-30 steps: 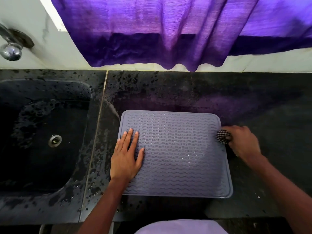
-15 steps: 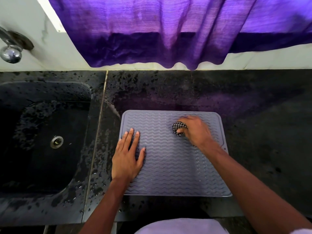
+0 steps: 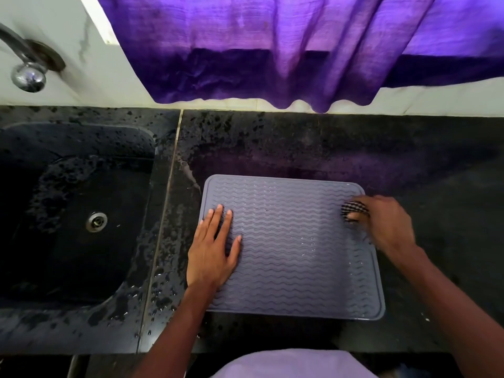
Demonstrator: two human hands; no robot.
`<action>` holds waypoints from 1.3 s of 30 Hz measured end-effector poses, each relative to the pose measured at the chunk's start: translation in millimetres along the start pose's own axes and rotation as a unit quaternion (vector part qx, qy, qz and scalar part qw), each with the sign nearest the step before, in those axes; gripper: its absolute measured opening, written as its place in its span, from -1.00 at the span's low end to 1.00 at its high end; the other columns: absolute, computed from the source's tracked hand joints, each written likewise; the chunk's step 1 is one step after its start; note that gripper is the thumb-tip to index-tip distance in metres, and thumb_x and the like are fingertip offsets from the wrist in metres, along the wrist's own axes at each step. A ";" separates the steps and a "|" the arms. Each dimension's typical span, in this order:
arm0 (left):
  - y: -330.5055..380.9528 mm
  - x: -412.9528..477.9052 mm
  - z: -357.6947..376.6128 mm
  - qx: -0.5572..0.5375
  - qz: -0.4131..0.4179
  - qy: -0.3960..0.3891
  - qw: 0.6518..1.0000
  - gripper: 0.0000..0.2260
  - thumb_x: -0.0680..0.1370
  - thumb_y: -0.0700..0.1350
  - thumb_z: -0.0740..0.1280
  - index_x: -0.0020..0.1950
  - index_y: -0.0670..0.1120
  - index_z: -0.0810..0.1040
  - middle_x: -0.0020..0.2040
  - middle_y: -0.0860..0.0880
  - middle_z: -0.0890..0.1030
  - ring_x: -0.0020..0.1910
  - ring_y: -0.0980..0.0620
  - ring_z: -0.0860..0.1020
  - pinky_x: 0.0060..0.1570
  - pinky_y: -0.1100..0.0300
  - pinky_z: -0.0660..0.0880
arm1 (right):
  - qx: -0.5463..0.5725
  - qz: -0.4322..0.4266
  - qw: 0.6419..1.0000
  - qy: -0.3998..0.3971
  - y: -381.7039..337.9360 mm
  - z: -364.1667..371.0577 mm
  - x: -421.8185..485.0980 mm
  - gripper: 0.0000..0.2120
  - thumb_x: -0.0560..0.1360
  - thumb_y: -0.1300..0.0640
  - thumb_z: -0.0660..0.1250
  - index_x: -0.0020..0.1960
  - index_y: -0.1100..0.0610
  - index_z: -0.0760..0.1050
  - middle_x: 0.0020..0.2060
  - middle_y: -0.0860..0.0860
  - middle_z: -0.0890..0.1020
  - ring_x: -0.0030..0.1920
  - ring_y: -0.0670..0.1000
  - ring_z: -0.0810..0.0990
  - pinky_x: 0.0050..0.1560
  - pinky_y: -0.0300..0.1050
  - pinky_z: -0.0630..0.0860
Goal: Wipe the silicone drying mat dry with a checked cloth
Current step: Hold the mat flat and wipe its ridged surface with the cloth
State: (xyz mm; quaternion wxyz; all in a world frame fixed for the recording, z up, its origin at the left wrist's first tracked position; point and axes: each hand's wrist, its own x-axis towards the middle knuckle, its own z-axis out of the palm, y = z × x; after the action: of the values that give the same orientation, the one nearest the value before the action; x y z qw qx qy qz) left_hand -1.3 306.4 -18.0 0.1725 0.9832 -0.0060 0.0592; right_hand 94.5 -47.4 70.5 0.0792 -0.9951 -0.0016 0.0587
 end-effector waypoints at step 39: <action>-5.8 -3.1 -1.3 -0.135 -0.054 0.039 0.989 -0.44 0.44 -0.45 0.24 0.45 -0.26 0.50 0.46 -0.15 0.49 0.46 -0.13 0.45 0.47 -0.06 0.37 | 0.053 -0.240 0.969 -0.020 -173.7 26.0 -51.8 -0.52 0.33 0.17 0.53 0.21 -0.07 0.53 0.05 -0.06 0.66 0.07 0.03 0.56 0.10 0.00 0.48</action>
State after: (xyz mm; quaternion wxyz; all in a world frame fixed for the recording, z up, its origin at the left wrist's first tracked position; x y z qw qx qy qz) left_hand -4.4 312.3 -19.1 0.3067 0.9467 0.0458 0.0869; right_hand 41.1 127.5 78.5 0.1439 -0.9586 -0.2389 0.0581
